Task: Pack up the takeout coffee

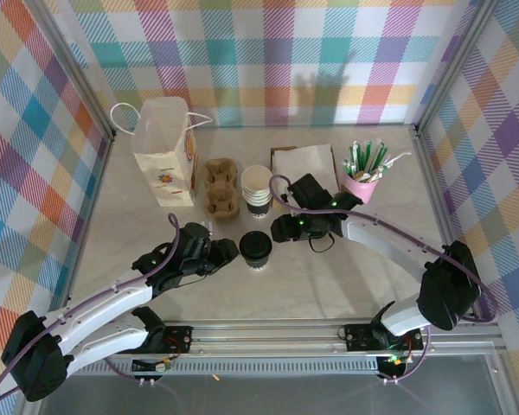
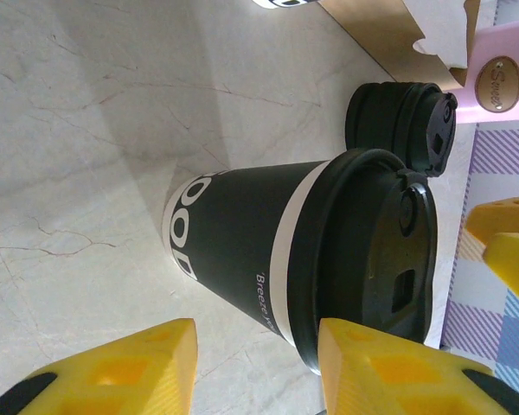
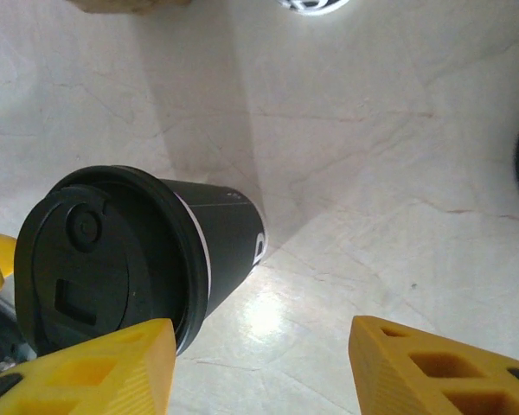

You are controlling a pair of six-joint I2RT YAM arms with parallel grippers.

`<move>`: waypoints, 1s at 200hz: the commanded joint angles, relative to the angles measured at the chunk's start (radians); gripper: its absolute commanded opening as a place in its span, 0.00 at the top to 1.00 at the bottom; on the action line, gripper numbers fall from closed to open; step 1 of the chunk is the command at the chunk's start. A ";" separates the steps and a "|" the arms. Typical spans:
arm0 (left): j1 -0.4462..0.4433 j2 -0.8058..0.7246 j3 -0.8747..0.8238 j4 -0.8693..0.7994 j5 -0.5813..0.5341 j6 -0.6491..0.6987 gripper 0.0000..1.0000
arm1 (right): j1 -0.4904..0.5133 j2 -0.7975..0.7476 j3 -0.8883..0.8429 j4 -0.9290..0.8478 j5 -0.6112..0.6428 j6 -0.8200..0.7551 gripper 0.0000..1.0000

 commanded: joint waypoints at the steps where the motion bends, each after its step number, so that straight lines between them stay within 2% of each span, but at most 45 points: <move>1: -0.005 -0.013 -0.021 0.031 0.018 -0.017 0.59 | -0.012 0.027 -0.014 0.058 -0.112 0.034 0.46; 57: -0.004 -0.021 -0.061 0.066 0.036 -0.043 0.59 | -0.033 0.057 -0.039 0.093 -0.174 0.057 0.47; 200: -0.006 -0.043 -0.091 0.127 0.047 -0.066 0.59 | -0.052 0.085 -0.078 0.108 -0.201 0.081 0.49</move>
